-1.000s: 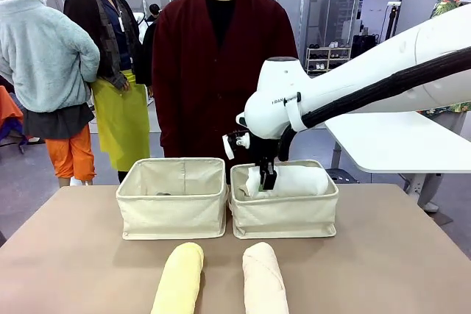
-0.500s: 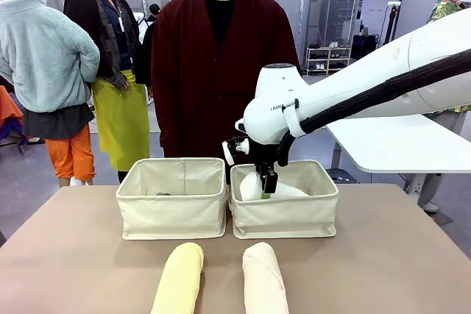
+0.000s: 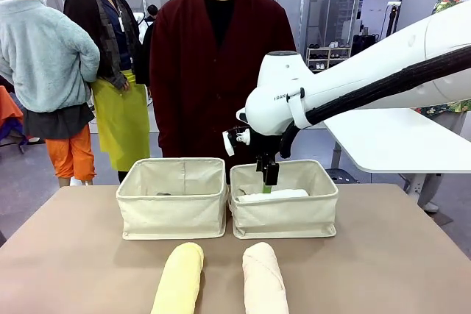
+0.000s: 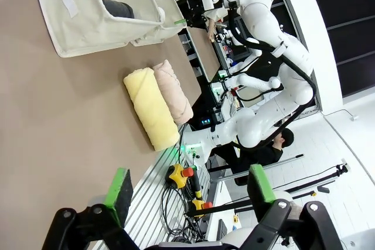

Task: Divide the towels into two baskets.
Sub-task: Pick up one hotel-folded towel from the bottom of the table and place it in the Fabric basket indicated by the person.

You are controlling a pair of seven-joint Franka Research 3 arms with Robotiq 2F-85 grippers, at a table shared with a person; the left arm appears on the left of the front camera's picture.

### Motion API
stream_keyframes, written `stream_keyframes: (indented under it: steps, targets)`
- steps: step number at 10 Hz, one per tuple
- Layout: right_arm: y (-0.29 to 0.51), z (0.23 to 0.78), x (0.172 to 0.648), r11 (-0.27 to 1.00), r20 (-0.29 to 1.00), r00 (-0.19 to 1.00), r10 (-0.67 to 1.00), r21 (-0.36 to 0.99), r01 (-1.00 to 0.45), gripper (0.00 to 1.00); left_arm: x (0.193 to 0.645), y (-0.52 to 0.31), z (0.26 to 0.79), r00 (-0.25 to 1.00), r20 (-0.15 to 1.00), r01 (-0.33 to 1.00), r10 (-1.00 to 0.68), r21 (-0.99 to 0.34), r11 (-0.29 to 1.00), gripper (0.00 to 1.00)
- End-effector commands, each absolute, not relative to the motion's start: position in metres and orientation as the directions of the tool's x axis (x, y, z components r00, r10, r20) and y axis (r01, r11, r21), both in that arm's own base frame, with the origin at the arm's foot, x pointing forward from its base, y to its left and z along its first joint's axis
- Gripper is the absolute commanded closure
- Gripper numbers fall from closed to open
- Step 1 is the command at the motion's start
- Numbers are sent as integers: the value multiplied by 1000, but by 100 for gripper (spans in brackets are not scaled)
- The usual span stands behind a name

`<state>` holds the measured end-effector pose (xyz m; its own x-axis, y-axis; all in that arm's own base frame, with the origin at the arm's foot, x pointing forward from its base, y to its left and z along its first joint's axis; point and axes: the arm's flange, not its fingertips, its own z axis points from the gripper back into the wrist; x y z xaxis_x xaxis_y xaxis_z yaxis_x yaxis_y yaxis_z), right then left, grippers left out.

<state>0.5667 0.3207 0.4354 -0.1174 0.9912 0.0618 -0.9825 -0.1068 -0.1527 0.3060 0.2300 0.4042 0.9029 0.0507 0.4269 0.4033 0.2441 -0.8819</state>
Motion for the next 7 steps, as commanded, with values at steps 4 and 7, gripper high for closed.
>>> stream_keyframes:
  steps: [4,7]
  targets:
    - [323,427,570,-118,58,-127,990,-146,-982,0,302,231,407,911,410,387,48,-887,252,0]
    - [323,427,570,-118,58,-127,990,-146,-982,0,302,231,407,911,410,387,48,-887,252,0]
